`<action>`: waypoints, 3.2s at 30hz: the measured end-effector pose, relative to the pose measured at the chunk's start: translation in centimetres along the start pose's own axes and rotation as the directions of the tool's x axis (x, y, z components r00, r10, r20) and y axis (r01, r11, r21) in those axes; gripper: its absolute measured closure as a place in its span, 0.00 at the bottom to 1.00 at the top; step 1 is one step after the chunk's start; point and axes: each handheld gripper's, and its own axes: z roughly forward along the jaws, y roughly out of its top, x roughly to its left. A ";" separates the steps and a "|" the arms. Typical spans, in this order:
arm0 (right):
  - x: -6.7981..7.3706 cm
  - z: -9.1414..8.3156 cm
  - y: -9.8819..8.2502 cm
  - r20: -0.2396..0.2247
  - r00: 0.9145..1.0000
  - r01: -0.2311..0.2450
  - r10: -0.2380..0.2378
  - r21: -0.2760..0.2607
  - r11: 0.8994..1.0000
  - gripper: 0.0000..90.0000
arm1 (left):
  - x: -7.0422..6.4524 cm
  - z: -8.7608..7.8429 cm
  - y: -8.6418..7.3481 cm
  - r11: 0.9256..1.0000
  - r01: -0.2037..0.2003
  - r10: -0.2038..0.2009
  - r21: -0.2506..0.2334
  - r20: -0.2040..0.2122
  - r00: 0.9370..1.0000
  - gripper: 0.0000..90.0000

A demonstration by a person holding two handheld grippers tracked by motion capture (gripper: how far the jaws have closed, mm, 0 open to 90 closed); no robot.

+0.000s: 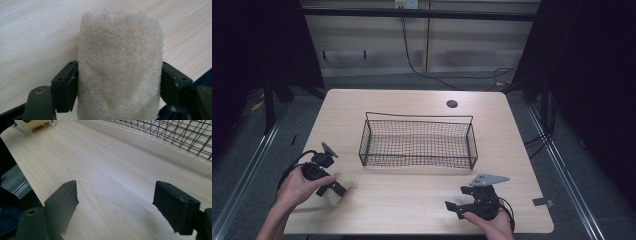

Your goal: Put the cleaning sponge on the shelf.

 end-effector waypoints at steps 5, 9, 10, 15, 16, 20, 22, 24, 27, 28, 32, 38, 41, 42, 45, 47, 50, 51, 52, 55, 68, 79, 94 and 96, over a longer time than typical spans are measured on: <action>0.0 0.0 0.0 -0.001 1.000 0.000 0.000 0.000 1.000 0.21 | -0.4 -0.3 0.0 1.000 -0.020 0.020 0.013 -0.007 1.000 0.29; 0.0 0.0 0.0 -0.003 1.000 0.000 0.000 0.000 1.000 0.21 | -1.0 -0.7 0.0 0.999 -0.041 0.041 0.019 -0.012 0.999 0.29; 0.0 0.0 0.0 -0.002 1.000 -0.007 0.007 0.002 1.000 0.21 | -1.1 -0.8 0.0 0.999 -0.043 0.043 0.016 -0.014 0.999 0.29; 0.0 -0.1 0.0 0.000 1.000 -0.009 0.009 0.003 1.000 0.21 | -1.6 -1.4 0.1 0.998 -0.055 0.055 0.025 -0.009 0.998 0.29; 0.0 -0.1 0.0 -0.001 1.000 -0.011 0.011 0.003 1.000 0.21 | -1.8 -1.5 0.1 0.999 -0.046 0.046 0.022 -0.014 0.999 0.29; 0.0 0.0 0.0 0.001 1.000 -0.008 0.008 0.006 1.000 0.21 | -2.2 -2.2 0.1 0.998 -0.059 0.059 0.008 -0.011 0.998 0.29; -0.1 0.0 0.0 0.001 1.000 -0.008 0.008 0.004 1.000 0.21 | -2.4 -2.6 0.1 0.997 -0.076 0.076 0.000 -0.005 0.997 0.29; -0.1 -0.1 0.0 0.004 1.000 -0.010 0.010 0.003 1.000 0.21 | -2.7 -2.9 0.1 0.996 -0.088 0.088 -0.004 -0.003 0.996 0.29; -0.1 -0.1 -0.1 0.005 1.000 -0.008 0.008 0.001 1.000 0.21 | -3.1 -3.0 0.2 0.995 -0.104 0.104 -0.003 0.005 0.995 0.29; -0.1 -0.1 -0.1 0.005 1.000 -0.009 0.009 0.001 1.000 0.21 | -3.2 -3.1 0.2 0.994 -0.107 0.107 -0.004 0.009 0.994 0.29; -0.1 -0.1 -0.1 0.005 1.000 -0.010 0.010 0.000 1.000 0.21 | -3.4 -3.6 0.3 0.996 -0.079 0.080 -0.032 0.005 0.997 0.29; -0.1 -0.1 -0.1 0.005 1.000 -0.010 0.010 0.000 1.000 0.21 | -4.0 -4.2 0.6 0.994 -0.100 0.101 -0.046 0.012 0.995 0.29; -0.1 -0.1 -0.1 0.003 1.000 -0.009 0.009 0.000 1.000 0.20 | -4.4 -4.6 0.8 0.993 -0.106 0.107 -0.054 0.014 0.994 0.29; -0.1 -0.1 -0.1 0.003 1.000 -0.010 0.010 0.000 1.000 0.20 | -4.5 -4.7 0.9 0.992 -0.111 0.111 -0.053 0.014 0.994 0.29; -0.1 -0.1 -0.1 0.006 1.000 -0.012 0.012 0.001 1.000 0.20 | -4.8 -5.1 1.1 0.991 -0.119 0.120 -0.062 0.025 0.992 0.29; -0.2 -0.1 0.0 0.008 1.000 -0.013 0.013 0.000 1.000 0.20 | -4.9 -5.4 1.2 0.989 -0.125 0.129 -0.074 0.043 0.991 0.29; -0.1 -0.2 -0.1 0.007 1.000 -0.014 0.014 0.001 1.000 0.19 | -5.1 -5.6 1.4 0.989 -0.128 0.131 -0.074 0.042 0.990 0.29; -0.1 -0.2 -0.1 0.007 1.000 -0.014 0.014 0.001 1.000 0.19 | -5.2 -5.8 1.5 0.988 -0.131 0.134 -0.075 0.031 0.990 0.29; -0.1 -0.2 -0.1 0.008 1.000 -0.012 0.012 0.001 1.000 0.19 | -5.4 -5.9 1.6 0.988 -0.133 0.136 -0.079 0.033 0.990 0.29; -0.2 -0.1 0.0 0.009 1.000 -0.011 0.011 0.001 1.000 0.19 | -5.9 -6.3 1.9 0.986 -0.148 0.150 -0.077 0.026 0.988 0.29; -0.2 -0.1 -0.1 0.005 1.000 -0.011 0.011 0.000 1.000 0.19 | -7.9 -7.9 4.0 0.981 -0.171 0.174 -0.088 0.036 0.984 0.29; -0.2 -0.1 0.0 0.003 1.000 -0.014 0.014 0.007 1.000 0.20 | -9.2 -9.0 5.1 0.976 -0.194 0.198 -0.096 0.034 0.980 0.29; -0.2 -0.1 -0.1 0.006 1.000 -0.017 0.017 0.009 1.000 0.20 | -10.3 -10.1 6.7 0.977 -0.187 0.193 -0.107 0.045 0.980 0.29; -0.2 -0.1 -0.1 0.005 1.000 -0.016 0.016 0.010 1.000 0.19 | -10.4 -10.3 7.2 0.978 -0.172 0.178 -0.117 0.040 0.983 0.29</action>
